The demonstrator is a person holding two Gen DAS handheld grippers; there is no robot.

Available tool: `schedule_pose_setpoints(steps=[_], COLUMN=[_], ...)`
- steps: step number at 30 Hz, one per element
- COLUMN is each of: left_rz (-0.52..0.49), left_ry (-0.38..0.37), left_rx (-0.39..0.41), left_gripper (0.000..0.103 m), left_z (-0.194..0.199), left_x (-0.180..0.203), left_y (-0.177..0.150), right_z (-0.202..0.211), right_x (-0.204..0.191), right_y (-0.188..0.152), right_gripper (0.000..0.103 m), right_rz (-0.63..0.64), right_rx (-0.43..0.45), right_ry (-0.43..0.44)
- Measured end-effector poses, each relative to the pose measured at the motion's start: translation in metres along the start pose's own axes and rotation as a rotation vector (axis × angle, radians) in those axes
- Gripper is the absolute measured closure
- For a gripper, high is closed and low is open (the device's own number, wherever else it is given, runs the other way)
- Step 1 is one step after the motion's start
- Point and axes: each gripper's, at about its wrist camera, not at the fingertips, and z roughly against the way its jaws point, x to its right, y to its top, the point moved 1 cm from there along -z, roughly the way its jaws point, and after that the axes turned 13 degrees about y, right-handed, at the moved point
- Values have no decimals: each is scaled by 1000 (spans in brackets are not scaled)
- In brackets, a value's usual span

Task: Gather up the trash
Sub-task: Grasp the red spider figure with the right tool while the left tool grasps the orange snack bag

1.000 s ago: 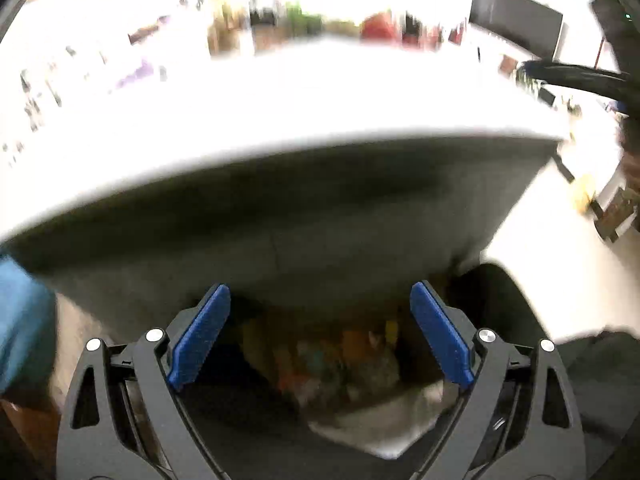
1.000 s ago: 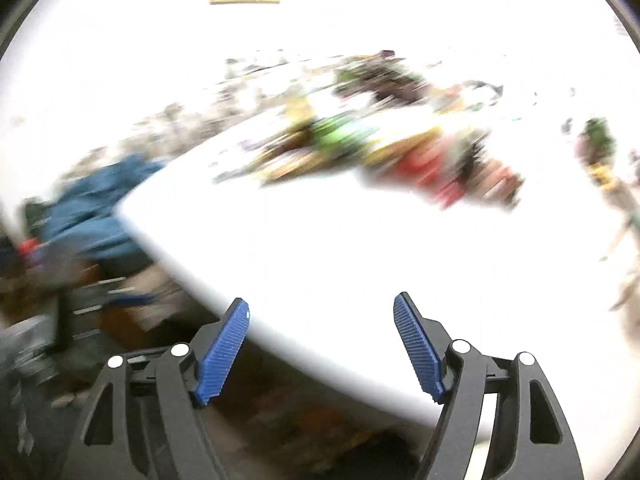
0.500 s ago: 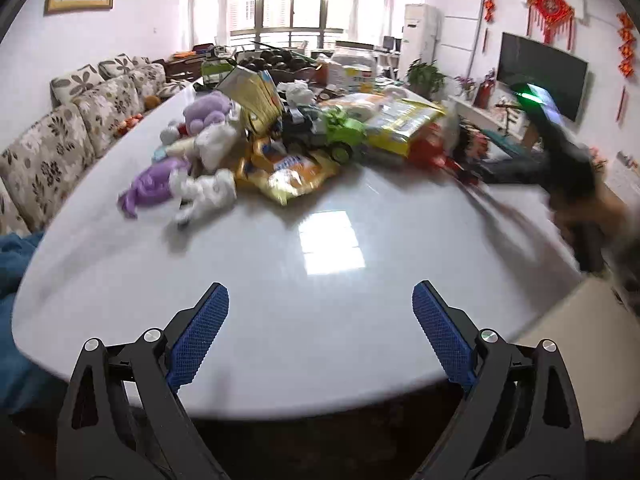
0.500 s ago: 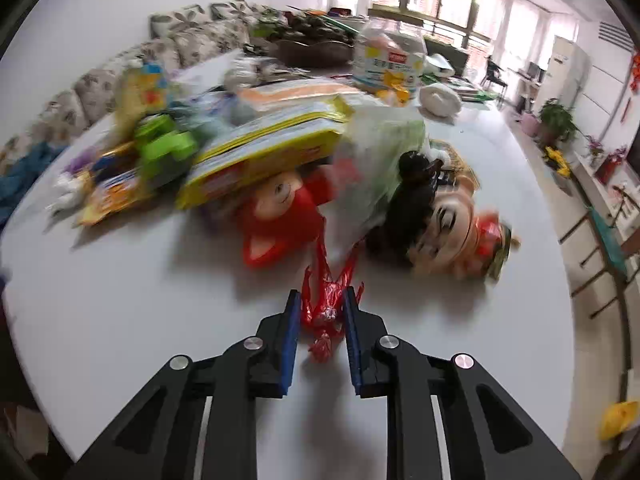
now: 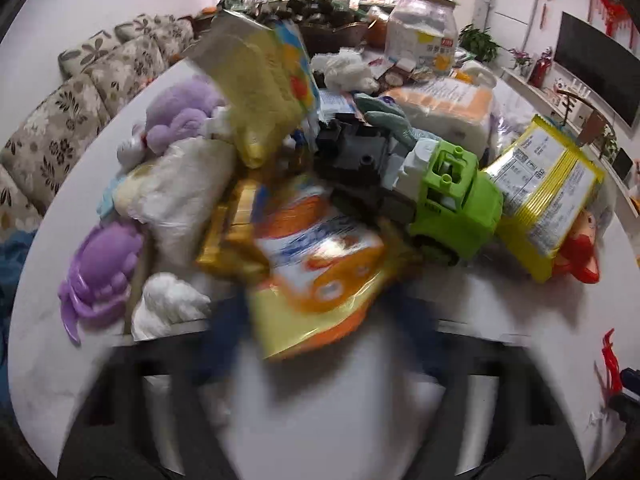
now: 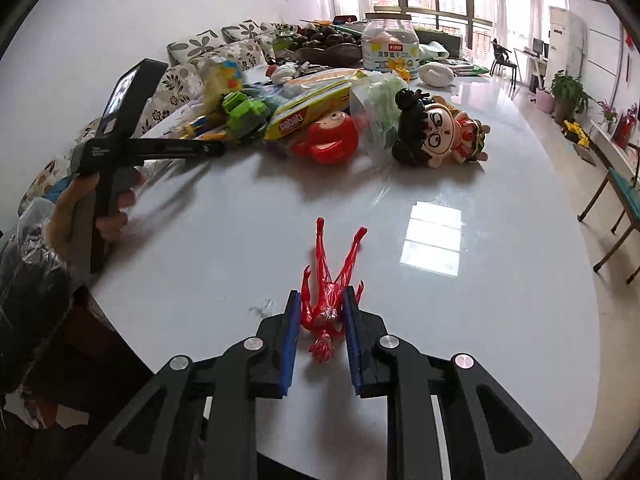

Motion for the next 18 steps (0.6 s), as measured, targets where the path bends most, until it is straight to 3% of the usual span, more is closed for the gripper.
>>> schedule_pose_setpoints(steps=[1, 2, 4, 11, 18], left_rz=[-2, 2, -23, -47, -129], left_ry=[-29, -72, -50, -99, -149], left_rx=[-6, 18, 94, 333, 394], left_gripper=[75, 78, 81, 81, 81], left_z=[7, 21, 45, 156, 205], left_x=[-4, -9, -16, -45, -29], left_y=[-5, -14, -32, -119, -181], right_z=[1, 3, 9, 31, 56], right_x=[0, -1, -7, -42, -89], right_y=[-1, -2, -4, -8, -34], right_gripper=[82, 82, 82, 82, 82], right_rz=[-7, -12, -3, 39, 55], right_rx=[8, 17, 38, 108, 112], right_ry=[6, 13, 30, 100, 208])
